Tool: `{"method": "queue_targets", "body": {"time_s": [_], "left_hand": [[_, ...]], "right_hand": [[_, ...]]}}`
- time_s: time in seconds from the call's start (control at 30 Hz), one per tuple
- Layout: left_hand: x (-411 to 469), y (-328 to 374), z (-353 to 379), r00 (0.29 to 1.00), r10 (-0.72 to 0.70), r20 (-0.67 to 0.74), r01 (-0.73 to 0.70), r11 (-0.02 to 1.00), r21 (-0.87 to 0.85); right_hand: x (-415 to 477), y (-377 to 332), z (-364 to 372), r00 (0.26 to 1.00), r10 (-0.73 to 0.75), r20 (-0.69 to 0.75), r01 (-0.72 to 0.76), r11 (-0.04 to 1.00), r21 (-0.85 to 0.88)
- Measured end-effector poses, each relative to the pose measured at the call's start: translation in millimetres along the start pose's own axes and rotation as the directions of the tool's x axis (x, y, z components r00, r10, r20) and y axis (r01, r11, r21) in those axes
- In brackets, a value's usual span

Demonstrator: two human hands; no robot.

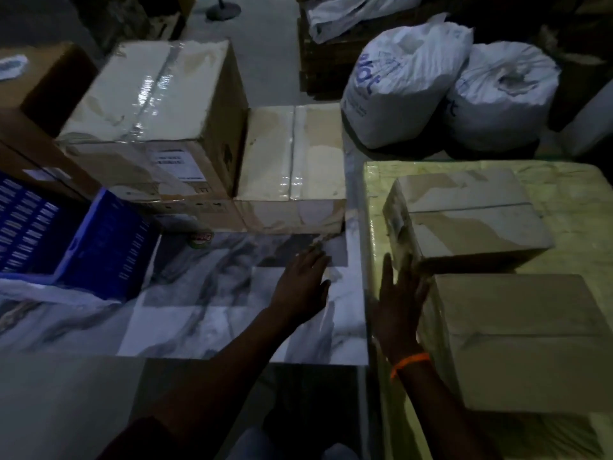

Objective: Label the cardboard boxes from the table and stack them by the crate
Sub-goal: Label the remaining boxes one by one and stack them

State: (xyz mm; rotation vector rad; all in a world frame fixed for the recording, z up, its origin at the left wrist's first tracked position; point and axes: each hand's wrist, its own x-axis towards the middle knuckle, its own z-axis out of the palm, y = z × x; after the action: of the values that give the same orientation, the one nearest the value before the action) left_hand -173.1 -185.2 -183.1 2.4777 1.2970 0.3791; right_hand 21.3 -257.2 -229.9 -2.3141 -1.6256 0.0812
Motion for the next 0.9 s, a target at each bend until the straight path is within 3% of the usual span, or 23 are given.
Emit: {"method": "queue_targets", "body": {"time_s": [0.1, 0.37, 0.53, 0.6, 0.67, 0.73, 0.83, 0.9], "left_hand": [[5, 28, 16, 0.995, 0.079, 0.052, -0.076, 0.995, -0.065], [1, 126, 72, 0.912, 0.382, 0.150, -0.358, 0.919, -0.167], [-8, 175, 97, 0.903, 0.355, 0.241, -0.267, 0.905, -0.332], [-11, 188, 104, 0.907, 0.314, 0.280, -0.208, 0.914, -0.349], [-9, 198, 111, 0.912, 0.234, 0.337, -0.111, 0.931, -0.346], [4, 205, 115, 0.894, 0.141, 0.425, -0.021, 0.961, -0.275], [22, 211, 109, 0.786, 0.080, 0.613, 0.097, 0.963, -0.250], [20, 209, 104, 0.687, 0.137, 0.714, 0.073, 0.964, -0.254]], "right_hand": [[-51, 55, -8, 0.982, 0.181, 0.049, -0.174, 0.977, -0.121], [-141, 146, -46, 0.985, 0.099, 0.141, -0.067, 0.974, -0.218], [-211, 174, -69, 1.000, 0.008, 0.021, -0.007, 1.000, -0.016], [-235, 173, -78, 0.989, 0.139, -0.055, -0.132, 0.985, 0.114], [-244, 167, -88, 0.925, 0.374, -0.070, -0.344, 0.900, 0.268], [-237, 163, -95, 0.789, 0.601, -0.128, -0.521, 0.764, 0.380], [-214, 158, -105, 0.532, 0.842, -0.089, -0.707, 0.500, 0.500], [-207, 162, -110, 0.436, 0.896, -0.085, -0.800, 0.429, 0.419]]}}
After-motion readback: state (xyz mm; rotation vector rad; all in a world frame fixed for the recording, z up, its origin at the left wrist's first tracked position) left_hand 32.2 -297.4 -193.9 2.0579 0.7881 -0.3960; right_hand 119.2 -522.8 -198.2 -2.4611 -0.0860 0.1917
